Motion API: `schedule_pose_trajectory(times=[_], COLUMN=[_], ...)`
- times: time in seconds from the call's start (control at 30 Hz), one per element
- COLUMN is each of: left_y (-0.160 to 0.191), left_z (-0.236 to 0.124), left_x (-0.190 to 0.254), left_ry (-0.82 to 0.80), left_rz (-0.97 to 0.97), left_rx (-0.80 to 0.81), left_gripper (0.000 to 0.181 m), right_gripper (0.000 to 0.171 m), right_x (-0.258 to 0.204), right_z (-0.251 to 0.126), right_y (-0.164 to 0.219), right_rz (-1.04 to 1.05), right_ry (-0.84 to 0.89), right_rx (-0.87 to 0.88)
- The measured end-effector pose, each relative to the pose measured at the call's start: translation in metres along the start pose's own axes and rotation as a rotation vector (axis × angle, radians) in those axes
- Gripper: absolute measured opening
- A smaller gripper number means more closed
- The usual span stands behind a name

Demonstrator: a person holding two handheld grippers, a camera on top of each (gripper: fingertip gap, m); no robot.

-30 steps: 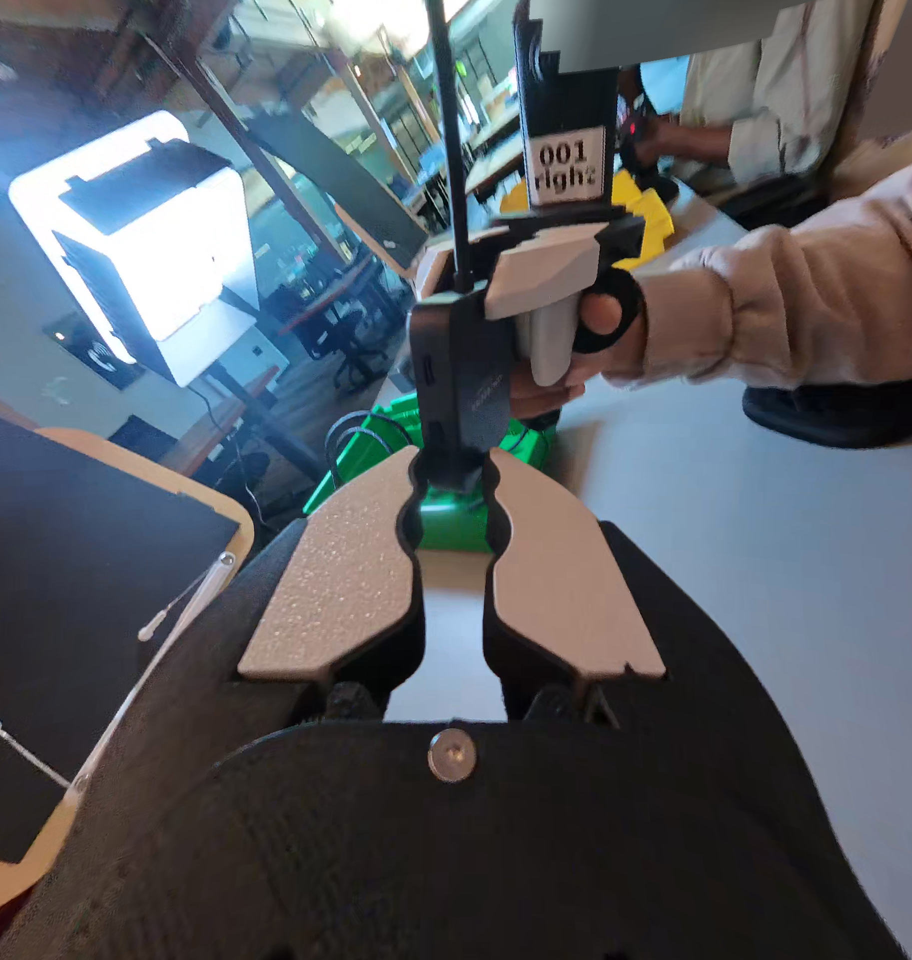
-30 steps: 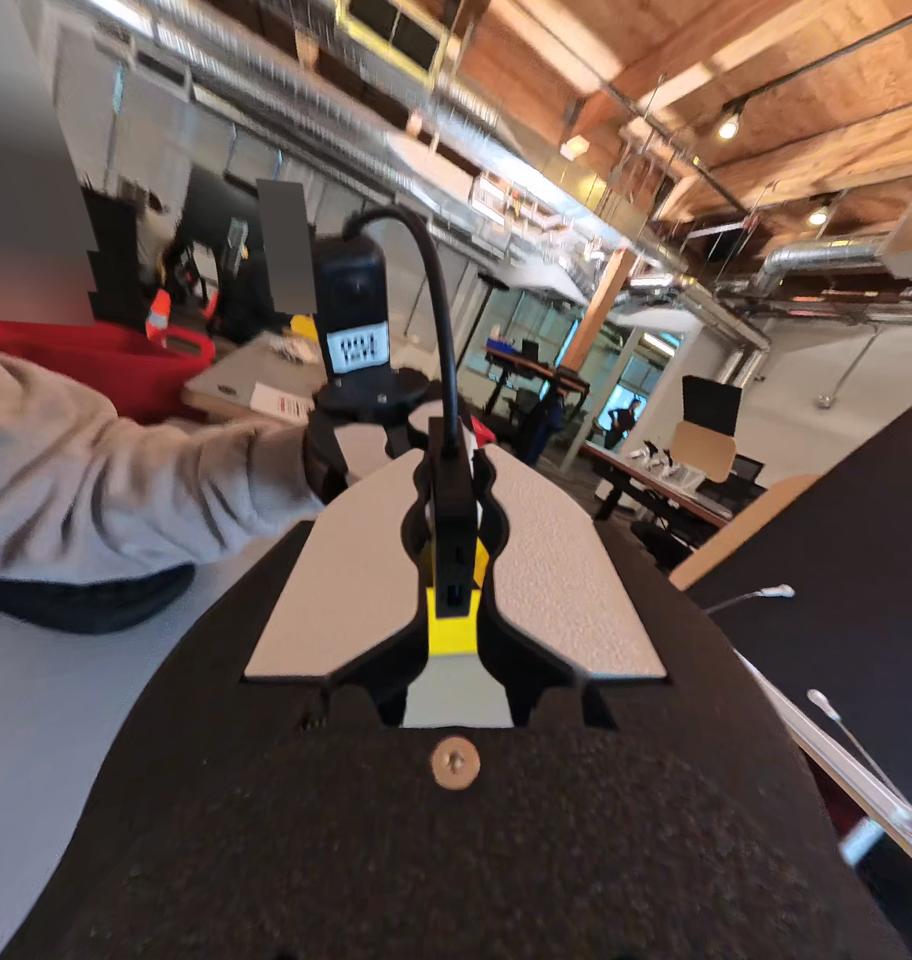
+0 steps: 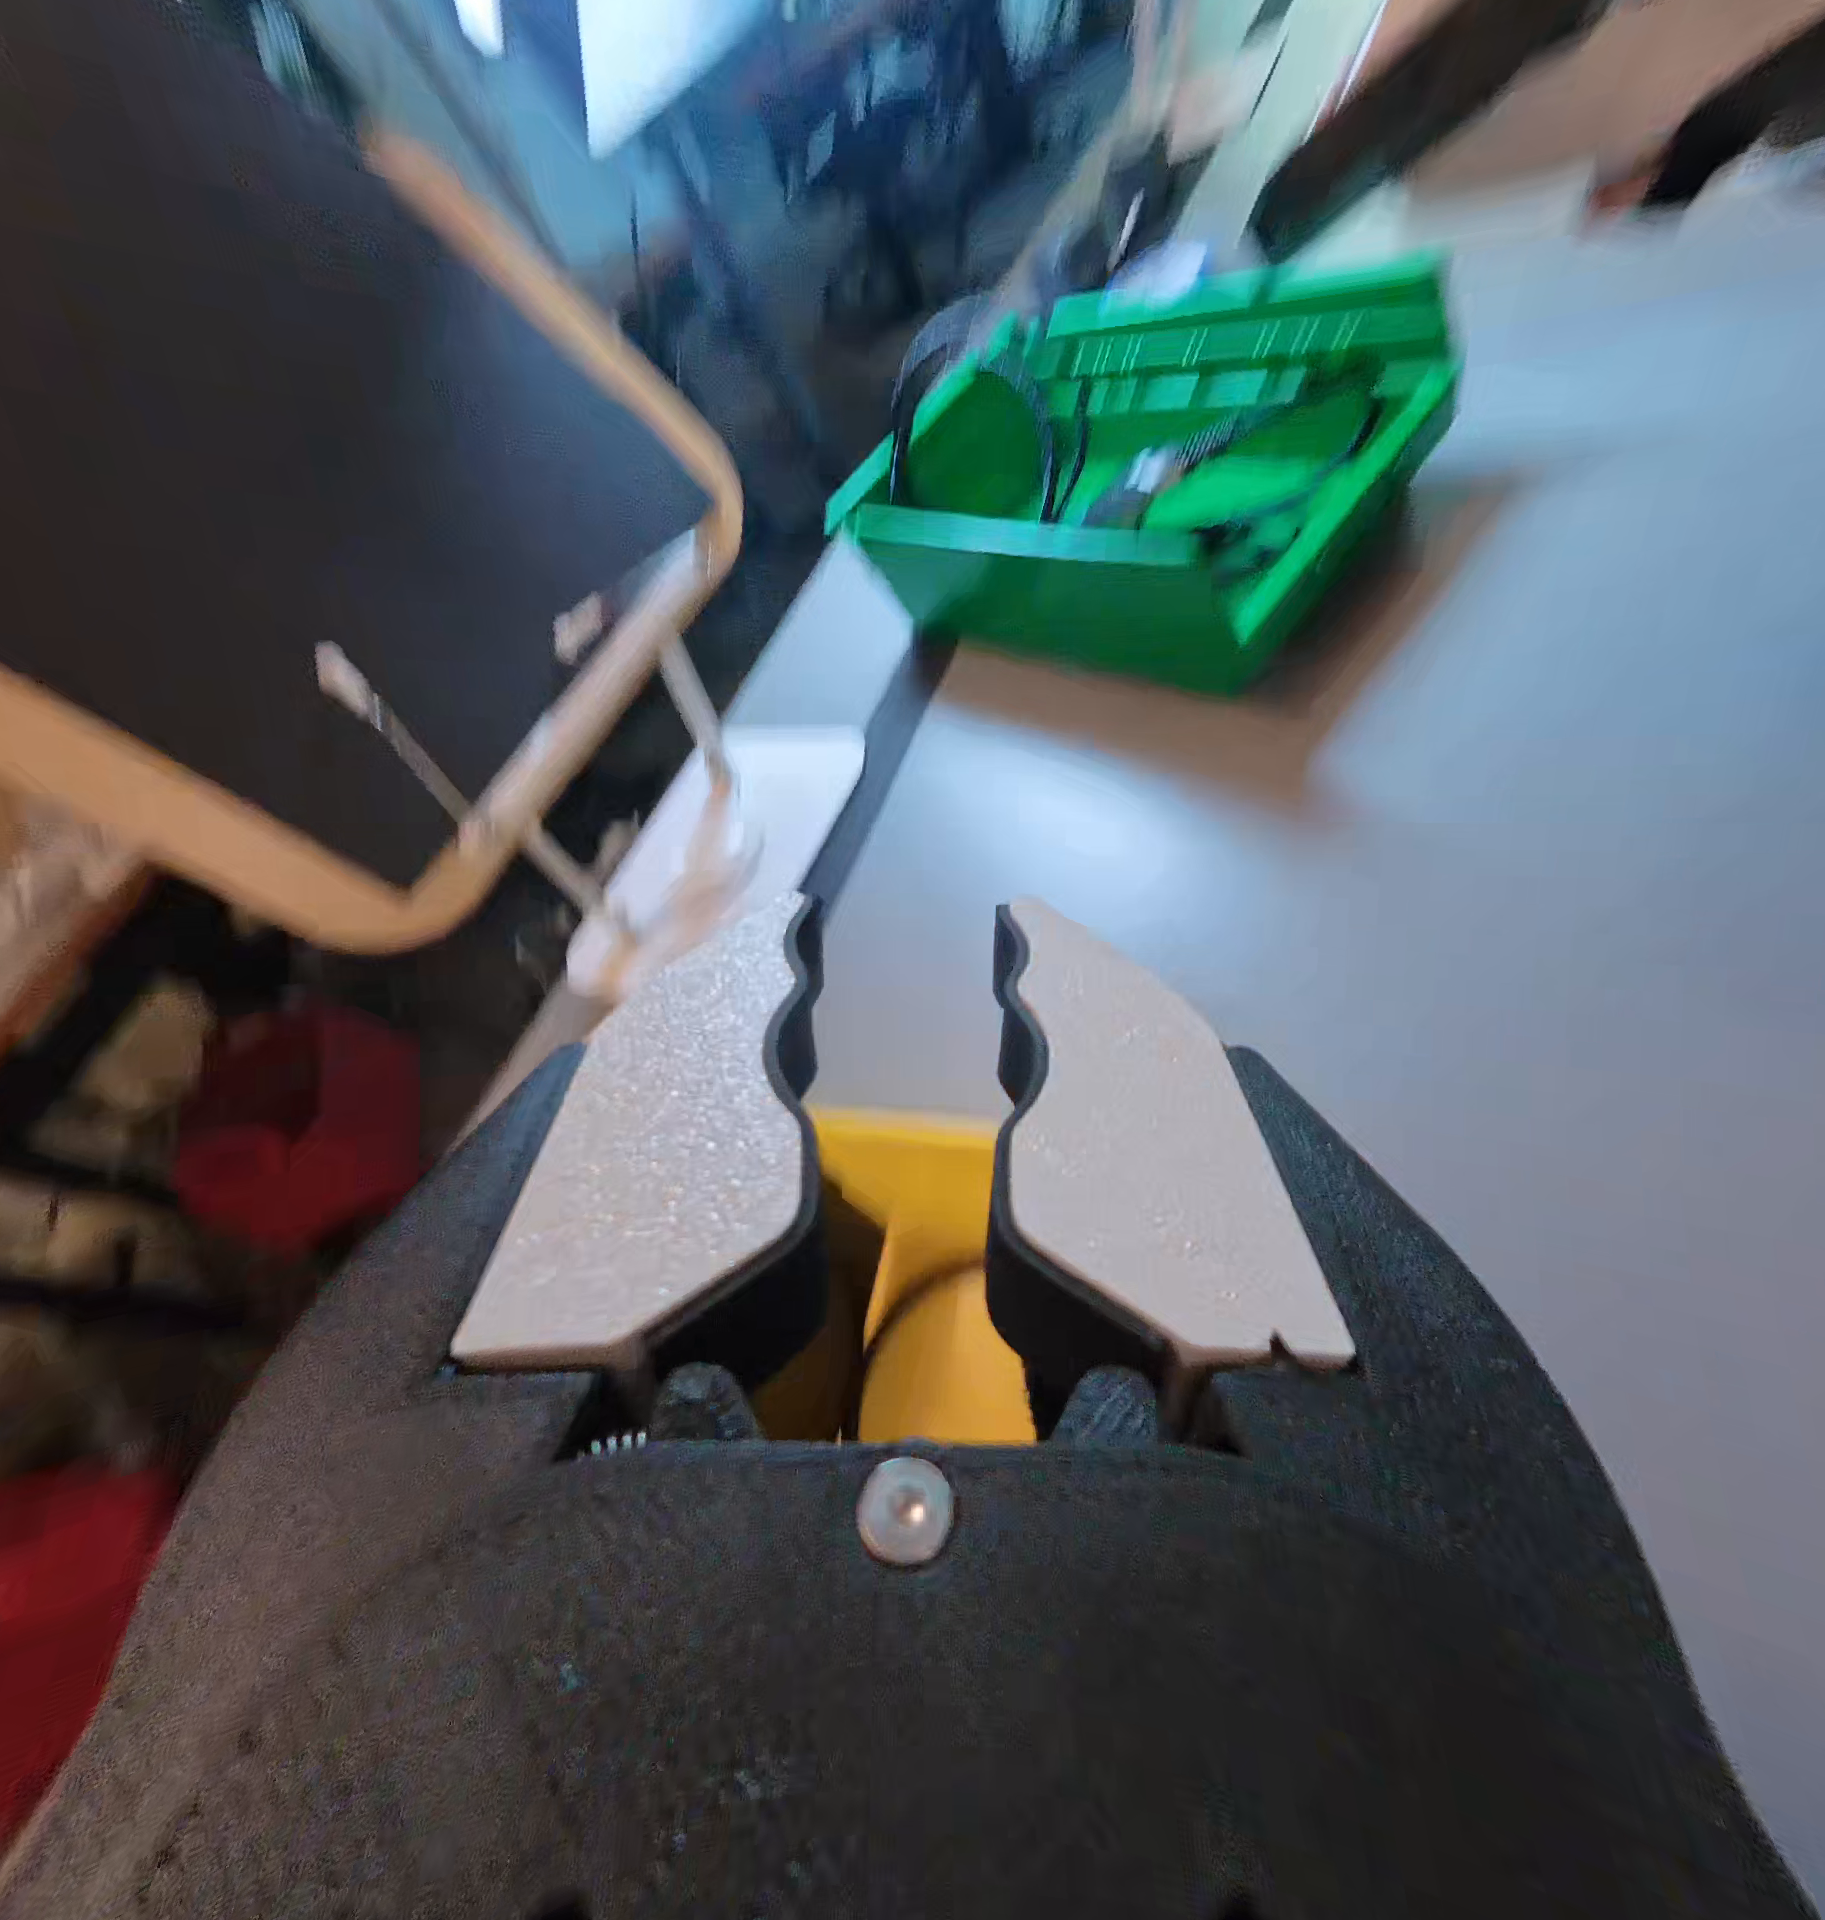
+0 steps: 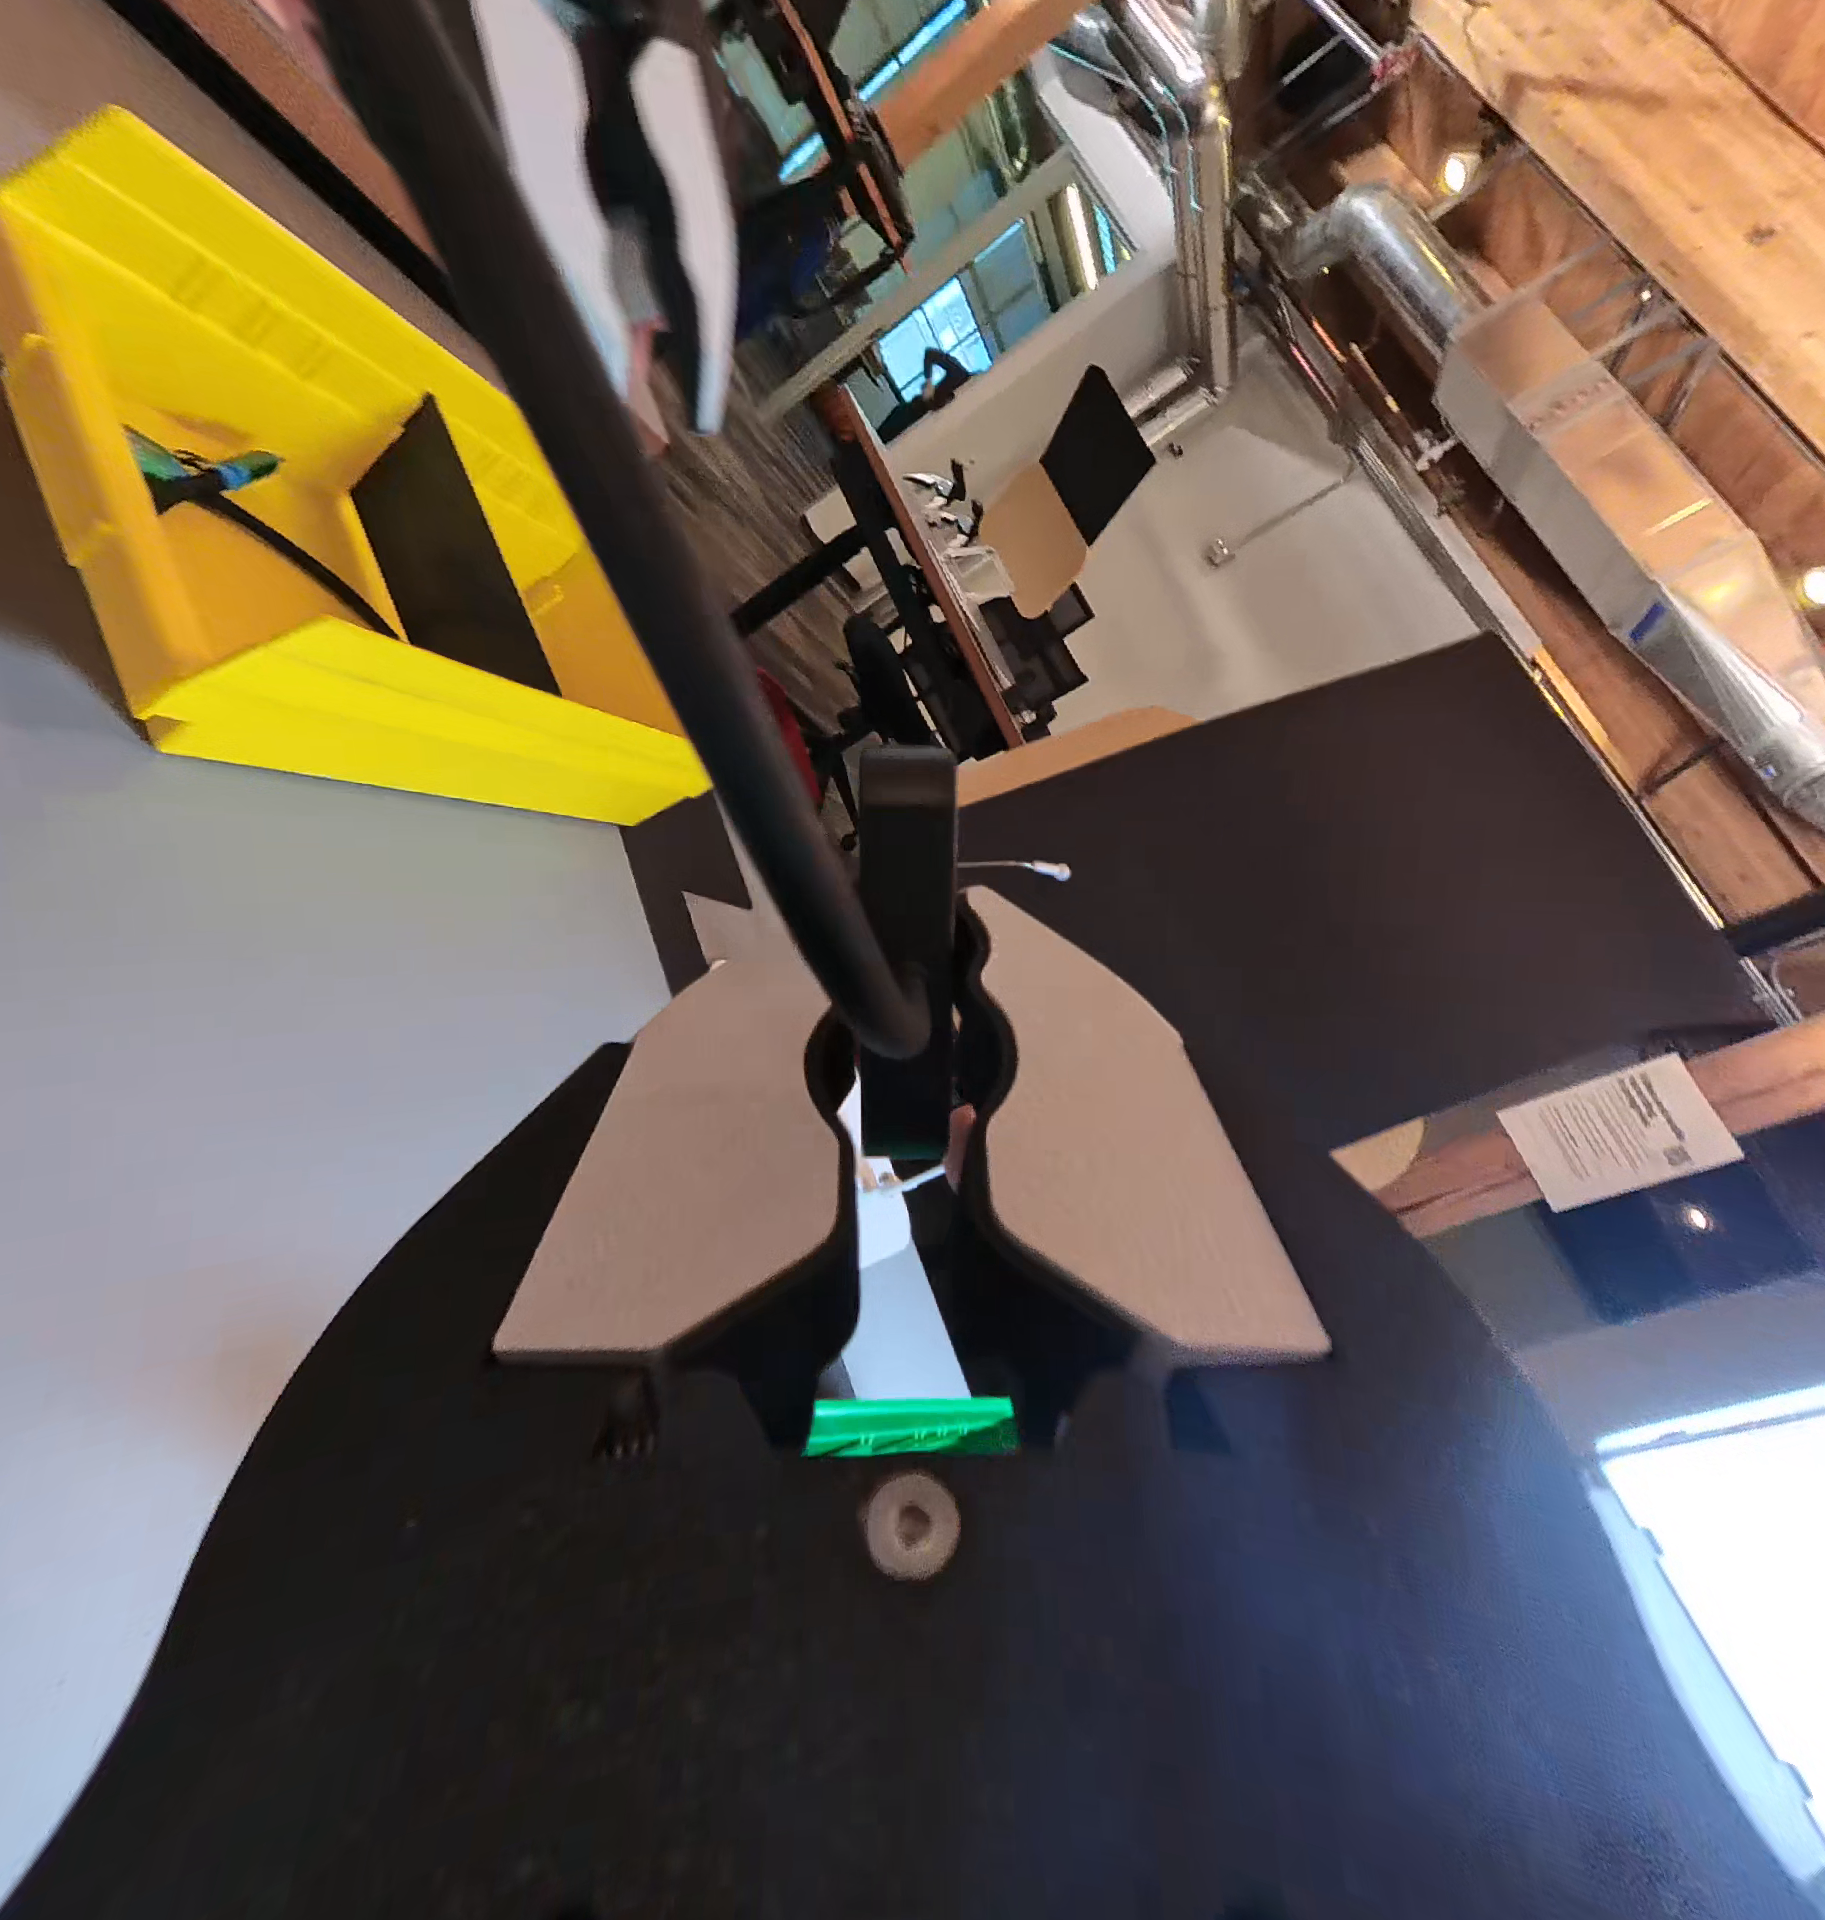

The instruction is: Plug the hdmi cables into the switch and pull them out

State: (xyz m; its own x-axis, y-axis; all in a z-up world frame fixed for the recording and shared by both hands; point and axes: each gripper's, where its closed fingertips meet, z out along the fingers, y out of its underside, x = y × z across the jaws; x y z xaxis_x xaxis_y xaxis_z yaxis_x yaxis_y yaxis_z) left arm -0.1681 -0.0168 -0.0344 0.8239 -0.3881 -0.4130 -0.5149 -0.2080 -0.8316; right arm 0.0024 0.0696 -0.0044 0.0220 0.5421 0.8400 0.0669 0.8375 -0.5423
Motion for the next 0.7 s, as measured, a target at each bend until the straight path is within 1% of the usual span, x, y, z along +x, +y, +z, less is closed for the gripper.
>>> schedule_pose_trajectory(times=[0.07, 0.13, 0.2, 0.27, 0.3, 0.37, 0.4, 0.43, 0.47, 0.53, 0.6, 0.67, 0.7], left_y=[0.06, 0.127, 0.185, 0.231, 0.248, 0.266, 0.267, 0.267, 0.266, 0.265, 0.266, 0.266, 0.269], left_z=[-0.01, -0.017, -0.019, -0.021, -0.021, -0.012, -0.006, -0.003, -0.002, -0.003, -0.003, -0.003, -0.004], left_x=[-0.012, -0.012, -0.009, -0.004, 0.0, 0.003, 0.0, -0.003, 0.001, 0.004, 0.005, 0.004, 0.001], left_ry=[-0.025, -0.014, 0.006, 0.025, 0.039, 0.049, 0.027, -0.009, 0.005, 0.015, 0.017, 0.028, 0.012], left_rz=[-0.066, -0.143, -0.216, -0.274, -0.282, -0.312, -0.368, -0.421, -0.447, -0.437, -0.488, -0.492, -0.474], left_rx=[-0.264, -0.568, -0.822, -1.038, -1.116, -1.16, -1.139, -1.13, -1.128, -1.114, -1.107, -1.098, -1.107], left_gripper=[0.033, 0.035, 0.036, 0.043, 0.048, 0.049, 0.03, 0.033, 0.027, 0.025, 0.024, 0.024, 0.015], right_gripper=[0.015, 0.015, 0.015, 0.015, 0.015, 0.015, 0.015, 0.015, 0.015, 0.015, 0.015, 0.015, 0.015], right_x=[0.005, 0.005, 0.002, -0.001, -0.001, 0.0, 0.001, 0.002, 0.003, 0.005, 0.005, 0.005, 0.004], right_z=[0.0, 0.001, 0.004, 0.005, 0.005, 0.004, 0.003, 0.002, 0.002, 0.001, 0.001, 0.001, 0.001], right_y=[0.006, 0.01, 0.011, 0.011, 0.011, 0.011, 0.012, 0.012, 0.012, 0.013, 0.013, 0.012, 0.012], right_rz=[0.015, 0.018, 0.013, 0.009, 0.003, 0.003, 0.012, 0.024, 0.036, 0.056, 0.071, 0.081, 0.081], right_ry=[0.018, 0.022, 0.016, 0.007, 0.007, 0.009, 0.008, 0.007, 0.007, 0.004, 0.004, 0.001, 0.002], right_rx=[-0.007, -0.016, -0.022, -0.025, -0.029, -0.029, -0.025, -0.02, -0.016, -0.01, -0.002, 0.003, 0.003])
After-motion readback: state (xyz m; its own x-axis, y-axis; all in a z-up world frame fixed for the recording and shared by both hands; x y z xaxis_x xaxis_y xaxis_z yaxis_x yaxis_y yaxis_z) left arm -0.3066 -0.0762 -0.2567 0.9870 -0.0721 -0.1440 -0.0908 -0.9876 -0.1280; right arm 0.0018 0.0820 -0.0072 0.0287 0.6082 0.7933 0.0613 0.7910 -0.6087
